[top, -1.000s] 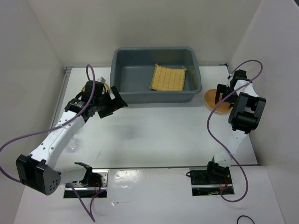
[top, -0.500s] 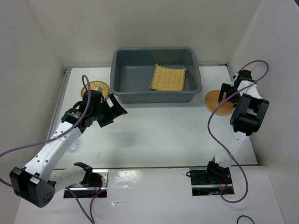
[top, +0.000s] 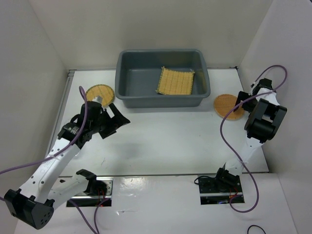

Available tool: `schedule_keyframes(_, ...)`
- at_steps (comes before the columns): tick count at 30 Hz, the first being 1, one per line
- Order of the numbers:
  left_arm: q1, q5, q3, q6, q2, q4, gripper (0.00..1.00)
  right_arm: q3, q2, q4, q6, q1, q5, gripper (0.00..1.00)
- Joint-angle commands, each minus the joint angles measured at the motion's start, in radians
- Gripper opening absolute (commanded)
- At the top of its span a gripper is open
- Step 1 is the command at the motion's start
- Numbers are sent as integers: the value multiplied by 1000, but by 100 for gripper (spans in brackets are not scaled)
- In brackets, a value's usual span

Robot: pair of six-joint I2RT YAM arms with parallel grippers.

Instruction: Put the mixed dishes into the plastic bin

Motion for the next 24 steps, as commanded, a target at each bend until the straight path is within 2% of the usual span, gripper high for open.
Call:
schedule_keyframes(1,-3,1,-26,-38,-54,0,100,5,-9,19,-42,6,-75,98)
schedule_keyframes(5,-3,1,-38,-38,-74,0,100,57,113,-67,-123,-31,-394,95)
schedule_keyframes(6,-3,1,-38,-38,-74,0,100,80,140,-117,-146,-31,-537,93)
schedule_keyframes(10,-3,1,-29,-38,-83,0,100,129,272,-244,-229,-40,-805,85)
schedule_keyframes(13,-3,1,-29,-47,-94,-9,100,157,367,-284,-240,-40,-911,67)
schedule_keyframes(14,-3,1,-29,-58,-106,-9,100,157,381,-285,-240,-40,-927,52)
schedule_keyframes(17,-3,1,-49,-81,-137,-9,100,157,401,-274,-225,-40,-947,19)
schedule_keyframes(18,-3,1,-61,-81,-156,-9,100,157,401,-274,-224,-40,-947,2)
schedule_keyframes(24,-3,1,-91,-118,-207,-9,100,166,352,-318,-264,-88,-955,0)
